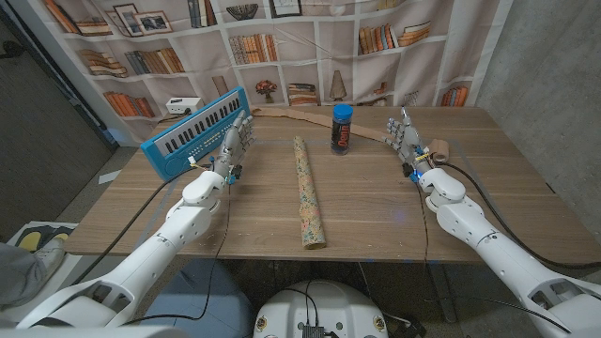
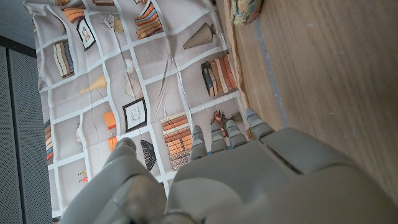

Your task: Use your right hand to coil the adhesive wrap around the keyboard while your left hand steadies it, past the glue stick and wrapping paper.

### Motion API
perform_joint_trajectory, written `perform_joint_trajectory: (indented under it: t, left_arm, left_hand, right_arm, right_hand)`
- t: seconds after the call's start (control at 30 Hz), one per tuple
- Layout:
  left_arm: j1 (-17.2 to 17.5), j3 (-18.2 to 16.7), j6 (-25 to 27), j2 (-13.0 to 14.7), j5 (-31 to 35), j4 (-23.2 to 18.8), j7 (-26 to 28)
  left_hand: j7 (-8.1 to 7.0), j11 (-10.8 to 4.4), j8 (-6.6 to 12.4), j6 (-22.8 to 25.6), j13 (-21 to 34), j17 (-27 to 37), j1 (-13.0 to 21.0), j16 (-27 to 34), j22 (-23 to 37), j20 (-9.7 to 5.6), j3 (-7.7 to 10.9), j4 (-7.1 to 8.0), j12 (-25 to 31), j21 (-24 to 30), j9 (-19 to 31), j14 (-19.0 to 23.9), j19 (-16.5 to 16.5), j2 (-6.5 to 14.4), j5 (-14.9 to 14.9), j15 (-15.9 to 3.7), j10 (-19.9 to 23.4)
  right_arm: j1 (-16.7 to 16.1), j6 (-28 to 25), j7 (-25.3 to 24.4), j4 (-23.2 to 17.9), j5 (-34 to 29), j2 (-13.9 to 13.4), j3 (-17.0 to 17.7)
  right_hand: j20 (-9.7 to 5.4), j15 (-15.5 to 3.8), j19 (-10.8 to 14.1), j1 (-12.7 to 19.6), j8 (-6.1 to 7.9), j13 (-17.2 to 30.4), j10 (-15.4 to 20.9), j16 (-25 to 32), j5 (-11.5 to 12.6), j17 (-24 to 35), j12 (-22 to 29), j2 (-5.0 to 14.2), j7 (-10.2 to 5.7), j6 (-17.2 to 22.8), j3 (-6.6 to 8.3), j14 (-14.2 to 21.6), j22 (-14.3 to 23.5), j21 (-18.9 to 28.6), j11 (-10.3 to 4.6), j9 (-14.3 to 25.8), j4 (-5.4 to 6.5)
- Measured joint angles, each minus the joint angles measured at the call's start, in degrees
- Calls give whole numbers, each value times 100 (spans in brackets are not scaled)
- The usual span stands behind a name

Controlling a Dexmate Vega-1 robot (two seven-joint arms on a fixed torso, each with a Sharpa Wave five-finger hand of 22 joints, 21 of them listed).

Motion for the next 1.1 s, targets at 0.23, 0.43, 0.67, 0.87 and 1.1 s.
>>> perform_joint_trajectory:
  t: [0.23,0.43,0.67,0.87,1.1]
  left_arm:
    - [17,0,-59,-28,2,28,4]
    - [25,-7,-135,-37,2,39,-4]
    - [37,-38,-233,-6,29,-15,-17]
    - [50,-51,-370,58,189,-90,20]
    - [81,-52,-446,108,374,-195,170]
  left_hand:
    - [0,0,0,0,-9,0,0,0,0,0,0,0,0,0,0,0,0,0,0,0,-1]
    - [0,0,0,0,-9,0,0,0,0,-1,0,0,0,0,-7,-1,0,0,0,0,-1]
    - [1,1,0,-1,-36,-1,-1,0,-1,-1,24,-24,0,0,-17,-1,0,0,0,0,-1]
    - [1,1,0,-1,-36,-1,-1,0,-1,-1,24,-24,0,-6,-16,-1,0,0,0,0,-2]
    - [31,1,0,30,-35,-1,-1,0,-1,-1,23,-24,0,-24,-16,-1,0,-1,0,0,-2]
  right_arm:
    - [29,-66,44,-5,31,-21,-6]
    - [41,-101,35,-57,27,-24,-25]
    - [32,-175,-67,-143,2,-41,-27]
    - [-39,-214,-138,-279,-9,-76,-26]
    - [-78,-217,-151,-333,-10,-124,11]
  right_hand:
    - [0,0,0,0,0,0,0,0,0,-1,0,0,0,0,0,0,0,21,0,0,0]
    - [-1,0,0,0,0,0,1,0,0,-1,0,0,0,0,0,0,-1,20,-1,-1,0]
    - [-1,-1,0,0,0,0,1,0,0,-1,0,0,-1,-1,0,1,-1,19,-1,-1,0]
    - [-2,-1,0,0,0,0,1,44,0,-1,0,0,-1,0,0,1,-1,19,-1,-1,0]
    - [-2,-1,0,0,0,0,3,44,0,-2,22,0,-1,-1,-40,1,-2,19,1,-2,8]
